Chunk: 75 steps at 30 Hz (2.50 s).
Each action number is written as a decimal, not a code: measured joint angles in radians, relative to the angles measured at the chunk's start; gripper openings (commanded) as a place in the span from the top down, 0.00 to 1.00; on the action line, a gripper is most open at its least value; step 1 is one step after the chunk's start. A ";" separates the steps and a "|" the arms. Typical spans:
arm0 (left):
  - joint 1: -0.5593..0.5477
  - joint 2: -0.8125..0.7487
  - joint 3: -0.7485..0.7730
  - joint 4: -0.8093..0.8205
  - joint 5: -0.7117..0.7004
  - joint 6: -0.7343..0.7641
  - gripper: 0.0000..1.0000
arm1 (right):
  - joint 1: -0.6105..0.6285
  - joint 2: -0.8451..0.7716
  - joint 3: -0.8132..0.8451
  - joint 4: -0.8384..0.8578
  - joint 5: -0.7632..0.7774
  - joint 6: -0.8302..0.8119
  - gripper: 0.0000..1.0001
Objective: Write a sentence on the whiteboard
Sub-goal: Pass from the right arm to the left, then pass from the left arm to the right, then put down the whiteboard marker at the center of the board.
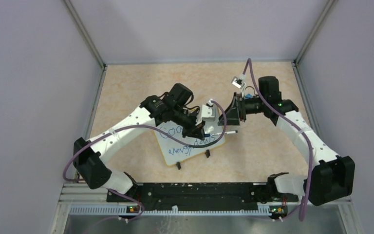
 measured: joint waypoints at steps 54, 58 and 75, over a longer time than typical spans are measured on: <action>-0.307 -0.229 -0.091 0.050 -0.754 0.626 0.20 | 0.202 0.064 0.124 -0.303 0.202 -0.193 1.00; -0.255 -0.238 -0.083 0.069 -0.715 0.518 0.14 | 0.090 0.060 0.132 -0.285 0.232 -0.188 1.00; 0.328 -0.235 -0.005 0.164 -0.366 -0.244 0.01 | -0.411 0.042 -0.023 -0.196 0.681 -0.316 1.00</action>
